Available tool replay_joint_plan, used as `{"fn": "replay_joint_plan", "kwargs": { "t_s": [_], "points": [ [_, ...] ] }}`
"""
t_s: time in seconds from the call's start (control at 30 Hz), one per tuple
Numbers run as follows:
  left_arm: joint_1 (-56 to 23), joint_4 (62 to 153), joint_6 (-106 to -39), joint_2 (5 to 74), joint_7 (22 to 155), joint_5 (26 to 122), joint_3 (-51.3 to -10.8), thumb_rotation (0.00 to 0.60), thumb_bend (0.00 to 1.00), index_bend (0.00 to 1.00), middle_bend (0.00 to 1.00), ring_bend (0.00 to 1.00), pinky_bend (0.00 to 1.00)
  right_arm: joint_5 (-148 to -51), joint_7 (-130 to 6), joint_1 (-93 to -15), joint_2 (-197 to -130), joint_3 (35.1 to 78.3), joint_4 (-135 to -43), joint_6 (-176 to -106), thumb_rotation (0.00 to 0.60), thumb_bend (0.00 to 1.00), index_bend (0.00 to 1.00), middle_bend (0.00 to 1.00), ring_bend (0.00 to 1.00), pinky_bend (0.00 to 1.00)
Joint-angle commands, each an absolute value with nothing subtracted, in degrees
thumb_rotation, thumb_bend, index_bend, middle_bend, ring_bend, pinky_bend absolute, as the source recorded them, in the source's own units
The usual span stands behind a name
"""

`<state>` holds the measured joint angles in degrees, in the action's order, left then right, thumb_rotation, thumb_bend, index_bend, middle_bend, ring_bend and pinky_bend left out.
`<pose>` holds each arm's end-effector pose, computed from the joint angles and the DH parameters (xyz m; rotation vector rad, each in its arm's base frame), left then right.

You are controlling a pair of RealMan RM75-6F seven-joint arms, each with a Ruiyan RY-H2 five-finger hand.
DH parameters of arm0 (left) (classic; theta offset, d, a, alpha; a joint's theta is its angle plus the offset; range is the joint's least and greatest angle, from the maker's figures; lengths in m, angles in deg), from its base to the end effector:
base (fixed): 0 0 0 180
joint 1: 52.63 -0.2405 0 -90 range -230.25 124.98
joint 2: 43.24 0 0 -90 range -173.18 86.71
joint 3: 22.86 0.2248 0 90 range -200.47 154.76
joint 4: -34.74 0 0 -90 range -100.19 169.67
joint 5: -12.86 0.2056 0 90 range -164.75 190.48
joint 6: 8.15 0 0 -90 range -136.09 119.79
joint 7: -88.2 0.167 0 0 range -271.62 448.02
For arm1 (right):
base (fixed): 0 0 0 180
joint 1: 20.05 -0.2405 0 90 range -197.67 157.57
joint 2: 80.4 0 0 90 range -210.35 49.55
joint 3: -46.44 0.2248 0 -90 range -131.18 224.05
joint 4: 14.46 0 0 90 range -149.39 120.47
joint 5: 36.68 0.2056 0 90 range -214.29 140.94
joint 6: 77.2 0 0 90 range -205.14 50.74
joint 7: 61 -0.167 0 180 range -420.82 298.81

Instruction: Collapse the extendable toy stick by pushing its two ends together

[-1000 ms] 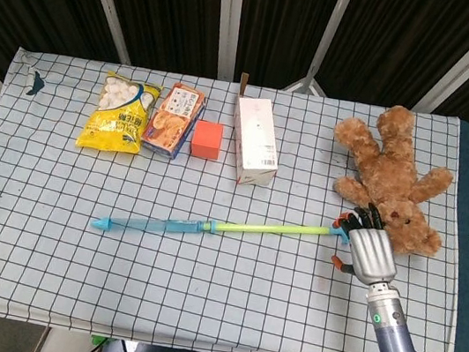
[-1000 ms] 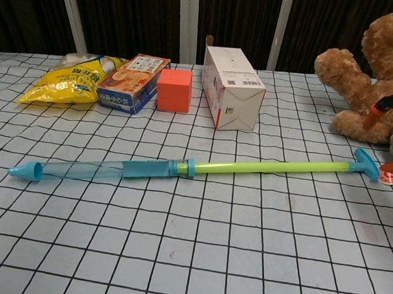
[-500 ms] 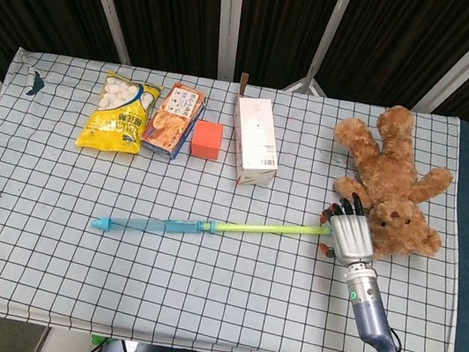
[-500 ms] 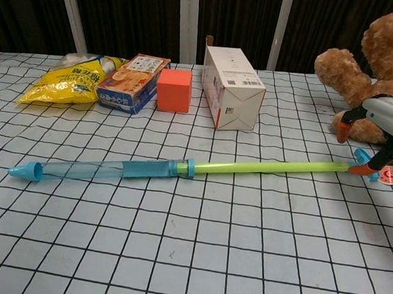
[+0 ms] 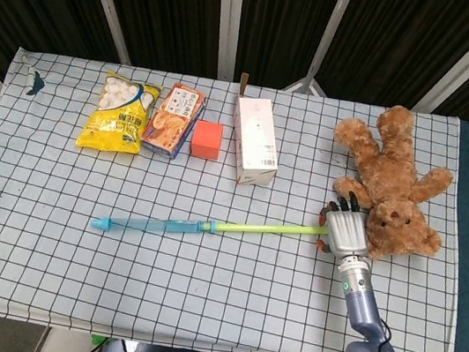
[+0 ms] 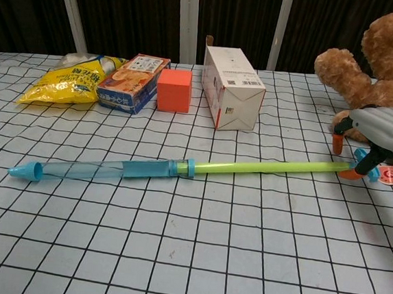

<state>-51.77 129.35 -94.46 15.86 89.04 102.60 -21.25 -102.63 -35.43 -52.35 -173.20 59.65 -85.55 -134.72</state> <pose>-0.2893 0.1649 0.1584 -1.4488 -0.9161 -0.8024 -0.2084 -0.3504 -0.0020 1.6676 -0.8361 0.7073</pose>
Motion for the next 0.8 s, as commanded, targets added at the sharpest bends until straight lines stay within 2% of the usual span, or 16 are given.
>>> {"fn": "replay_joint_plan", "kwargs": {
  "t_s": [0.03, 0.4, 0.67, 0.8],
  "points": [
    [-51.8, 129.3, -94.5, 15.9, 89.1, 102.6, -21.3, 0.6, 0.1, 0.0, 0.0, 0.0, 0.0, -101.8, -35.4, -53.2, -174.4, 59.7, -83.8, -134.1, 0.6, 0.24, 0.53, 0.34, 0.16, 0.0],
    [-51.7, 129.4, -94.6, 16.2, 89.5, 102.7, -21.3, 0.6, 0.1, 0.0, 0.0, 0.0, 0.0, -99.8, -34.6, -54.4, -176.0, 59.5, -79.9, -132.9, 0.6, 0.33, 0.53, 0.34, 0.15, 0.0],
    [-51.6, 129.5, -94.5, 16.3, 89.7, 102.9, -21.3, 0.6, 0.1, 0.0, 0.0, 0.0, 0.0, -98.3, -34.2, -54.2, -175.9, 58.8, -78.6, -132.2, 0.6, 0.33, 0.53, 0.34, 0.15, 0.0],
    [-51.5, 129.5, -94.6, 16.4, 89.6, 103.0, -21.3, 0.6, 0.1, 0.0, 0.0, 0.0, 0.0, -98.4, -34.6, -54.0, -175.8, 58.5, -79.0, -132.8, 0.6, 0.34, 0.59, 0.34, 0.15, 0.0]
  ]
}}
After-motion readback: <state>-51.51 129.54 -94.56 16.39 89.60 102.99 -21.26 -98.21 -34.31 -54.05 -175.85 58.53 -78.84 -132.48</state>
